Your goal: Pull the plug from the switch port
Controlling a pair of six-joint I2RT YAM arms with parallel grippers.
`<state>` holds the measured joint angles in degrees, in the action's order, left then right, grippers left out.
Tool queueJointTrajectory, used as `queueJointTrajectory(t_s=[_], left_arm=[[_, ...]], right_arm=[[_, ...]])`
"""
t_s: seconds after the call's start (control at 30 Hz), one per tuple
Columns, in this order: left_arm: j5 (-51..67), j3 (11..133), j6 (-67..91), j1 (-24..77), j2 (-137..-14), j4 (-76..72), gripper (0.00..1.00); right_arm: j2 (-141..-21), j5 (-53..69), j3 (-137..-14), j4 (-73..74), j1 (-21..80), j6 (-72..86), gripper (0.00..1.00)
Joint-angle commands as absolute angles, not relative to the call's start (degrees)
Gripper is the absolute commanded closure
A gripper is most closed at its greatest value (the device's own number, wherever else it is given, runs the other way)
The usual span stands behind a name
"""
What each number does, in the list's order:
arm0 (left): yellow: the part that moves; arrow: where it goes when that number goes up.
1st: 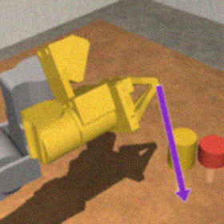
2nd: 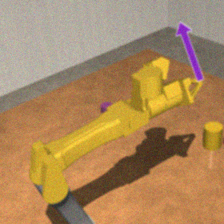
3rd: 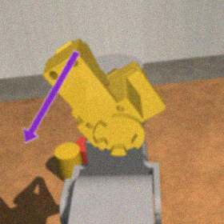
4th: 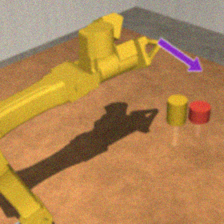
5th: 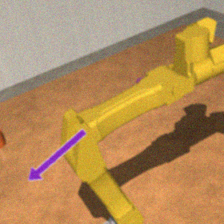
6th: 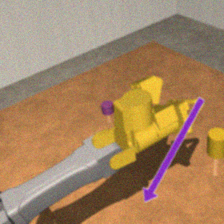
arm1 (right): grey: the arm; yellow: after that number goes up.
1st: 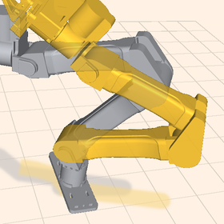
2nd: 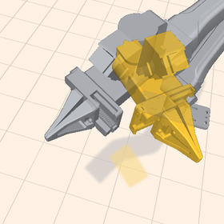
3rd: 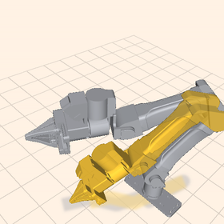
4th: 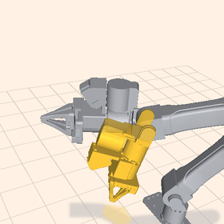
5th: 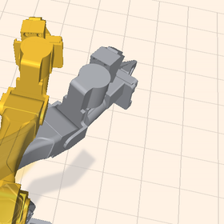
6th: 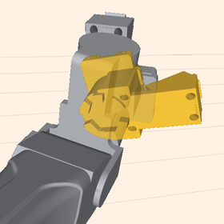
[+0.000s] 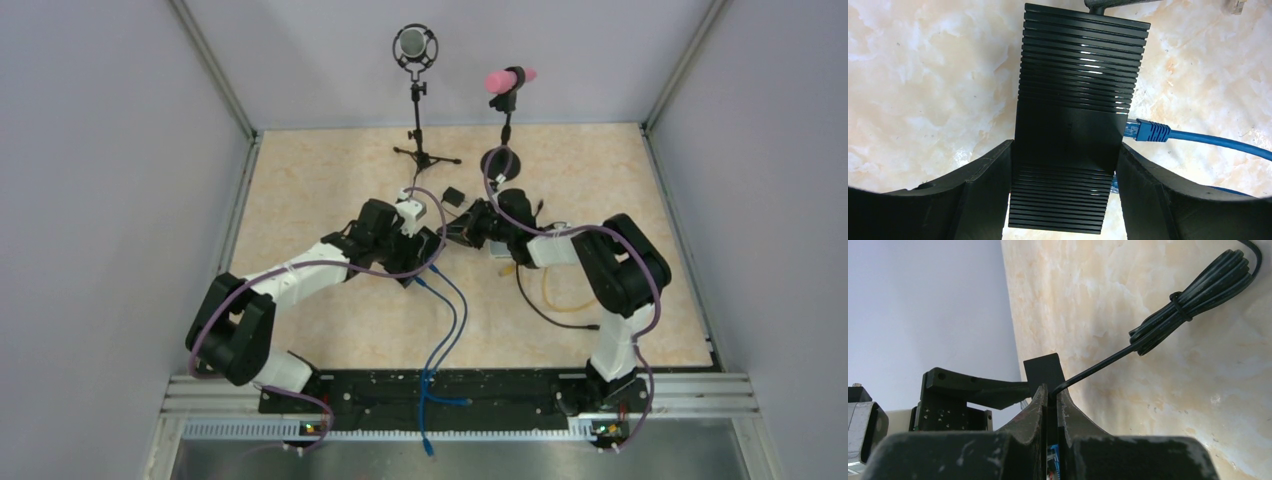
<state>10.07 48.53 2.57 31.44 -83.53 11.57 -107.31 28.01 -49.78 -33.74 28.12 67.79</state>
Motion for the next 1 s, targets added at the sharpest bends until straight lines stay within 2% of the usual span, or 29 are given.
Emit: queueJointTrajectory(t_s=[0.0, 0.23, 0.6, 0.73, 0.97], left_arm=[[7.2, 48.7, 2.4, 30.7, -82.9, 15.6, 0.97], [6.9, 48.7, 2.1, 30.7, -83.0, 15.9, 0.97], [5.9, 49.0, 2.0, 30.7, -83.4, 16.6, 0.98], [6.1, 49.0, 2.0, 30.7, -83.4, 16.5, 0.99], [5.3, 49.0, 1.6, 30.7, -83.2, 17.0, 0.99]], right_arm=[[-105.3, 23.4, -49.5, -38.7, 25.3, 68.3, 1.0], [-103.2, 20.9, -50.7, -32.3, 25.0, 63.2, 1.0], [-104.7, 22.8, -57.0, -19.7, 24.1, 66.4, 1.0], [-104.3, 21.9, -54.2, -25.3, 24.1, 64.4, 1.0], [-107.4, 29.0, -49.3, -44.4, 22.8, 66.3, 1.0]])
